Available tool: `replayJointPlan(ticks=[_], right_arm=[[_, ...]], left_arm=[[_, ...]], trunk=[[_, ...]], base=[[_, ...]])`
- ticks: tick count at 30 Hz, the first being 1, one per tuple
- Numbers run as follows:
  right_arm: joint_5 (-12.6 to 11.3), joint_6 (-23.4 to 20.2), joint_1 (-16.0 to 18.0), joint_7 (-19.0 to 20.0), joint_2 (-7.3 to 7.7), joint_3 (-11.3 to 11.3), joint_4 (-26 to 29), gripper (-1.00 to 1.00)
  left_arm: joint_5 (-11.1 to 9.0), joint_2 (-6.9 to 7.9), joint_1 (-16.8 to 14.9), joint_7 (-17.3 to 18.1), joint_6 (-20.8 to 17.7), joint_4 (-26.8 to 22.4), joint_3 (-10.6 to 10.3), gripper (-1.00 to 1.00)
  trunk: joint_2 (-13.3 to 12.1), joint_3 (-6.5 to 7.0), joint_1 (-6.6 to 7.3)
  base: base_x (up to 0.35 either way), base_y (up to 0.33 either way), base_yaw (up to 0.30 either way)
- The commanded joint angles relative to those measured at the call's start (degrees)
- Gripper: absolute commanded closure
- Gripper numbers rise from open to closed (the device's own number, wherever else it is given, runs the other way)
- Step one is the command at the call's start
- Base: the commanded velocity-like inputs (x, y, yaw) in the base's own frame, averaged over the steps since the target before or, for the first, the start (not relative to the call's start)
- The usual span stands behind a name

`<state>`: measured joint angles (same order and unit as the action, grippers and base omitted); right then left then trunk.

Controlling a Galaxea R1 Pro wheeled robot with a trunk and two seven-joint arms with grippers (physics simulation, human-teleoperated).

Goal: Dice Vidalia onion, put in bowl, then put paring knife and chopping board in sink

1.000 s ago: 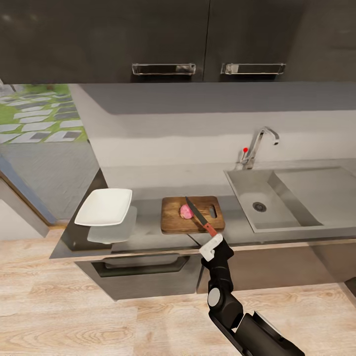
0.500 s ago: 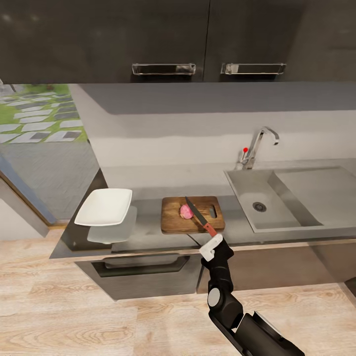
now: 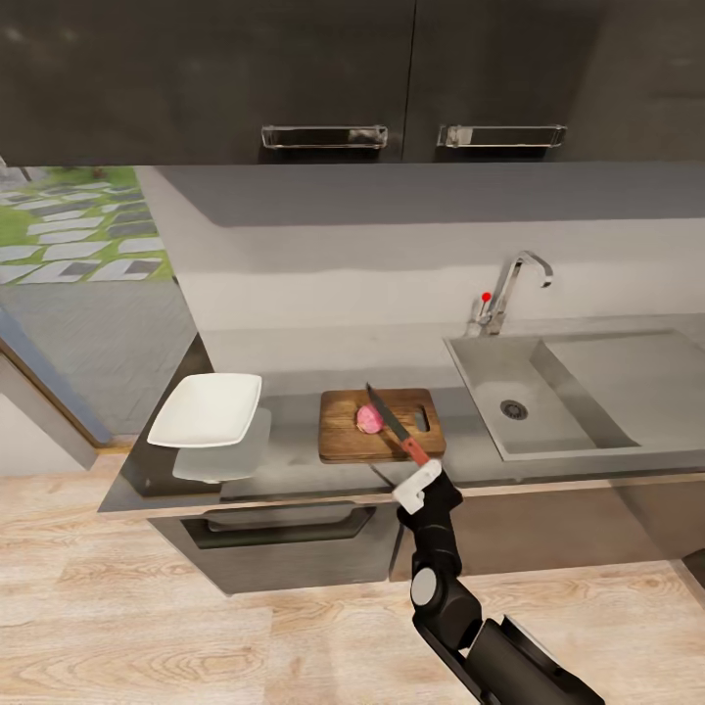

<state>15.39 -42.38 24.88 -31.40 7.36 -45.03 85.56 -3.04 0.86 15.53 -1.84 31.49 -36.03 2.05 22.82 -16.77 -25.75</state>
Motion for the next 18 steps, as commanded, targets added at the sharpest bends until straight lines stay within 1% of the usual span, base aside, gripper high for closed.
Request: replayJointPlan(ticks=[1,2,5,6,8,11,14,15,16,17,18], right_arm=[[0.0,-0.3,0.1,-0.2,0.02,-0.1,0.4,1.0],[0.0,-0.3,0.1,-0.2,-0.06,1.4,1.4,1.0],[-0.1,-0.3,0.1,0.1,-0.56,7.2,2.6,1.0],[0.0,-0.3,0.1,0.2,-0.81,7.9,2.7,1.0],[0.1,-0.3,0.1,0.3,-1.81,9.6,3.0,1.0],[0.4,-1.1,0.1,0.4,-2.56,10.4,3.2,1.0],[0.8,-4.0,0.3,0.5,-3.08,10.6,3.2,1.0],[0.9,-5.3,0.4,0.6,-3.6,10.7,3.2,1.0],[1.0,-5.8,0.5,0.6,-3.91,10.7,3.2,1.0],[1.4,-6.6,0.6,0.6,-4.64,10.7,3.2,1.0],[1.7,-6.9,0.7,0.7,-5.02,10.7,3.2,1.0]], left_arm=[[-0.3,0.02,0.0,-0.1,0.1,0.1,-0.1,-1.0],[-0.3,0.02,0.0,-0.1,0.1,0.4,-0.1,-1.0],[-0.3,0.01,0.0,0.0,0.1,0.5,-0.1,-1.0],[-0.3,-0.01,0.0,0.0,0.1,0.5,-0.1,-1.0],[-0.3,0.01,0.0,0.0,0.1,0.5,-0.1,-1.0],[-0.2,0.01,0.0,0.0,0.1,0.5,-0.1,-1.0],[-0.2,0.0,0.0,0.0,0.1,0.5,-0.1,-1.0],[-0.2,-0.02,0.0,0.0,0.1,0.5,-0.1,-1.0],[-0.2,-0.02,0.0,0.0,0.1,0.5,-0.1,-1.0],[-0.2,0.0,0.0,0.0,0.1,0.5,-0.1,-1.0],[-0.2,0.0,0.0,0.0,0.1,0.5,-0.1,-1.0]], trunk=[[0.1,-0.09,-0.04],[0.1,-0.09,-0.04],[0.1,-0.09,-0.04],[0.1,-0.09,-0.04],[0.1,-0.09,-0.04],[0.1,-0.09,-0.04],[0.1,-0.09,-0.04],[0.1,-0.09,-0.04],[0.1,-0.09,-0.04],[0.1,-0.09,-0.04],[0.1,-0.09,-0.04]], base=[[0.0,0.0,0.0],[0.0,0.0,0.0],[0.0,0.0,0.0],[0.0,0.0,0.0],[0.0,0.0,0.0],[0.0,0.0,0.0],[0.0,0.0,0.0],[0.0,0.0,0.0],[0.0,0.0,0.0],[0.0,0.0,0.0],[0.0,0.0,0.0]])
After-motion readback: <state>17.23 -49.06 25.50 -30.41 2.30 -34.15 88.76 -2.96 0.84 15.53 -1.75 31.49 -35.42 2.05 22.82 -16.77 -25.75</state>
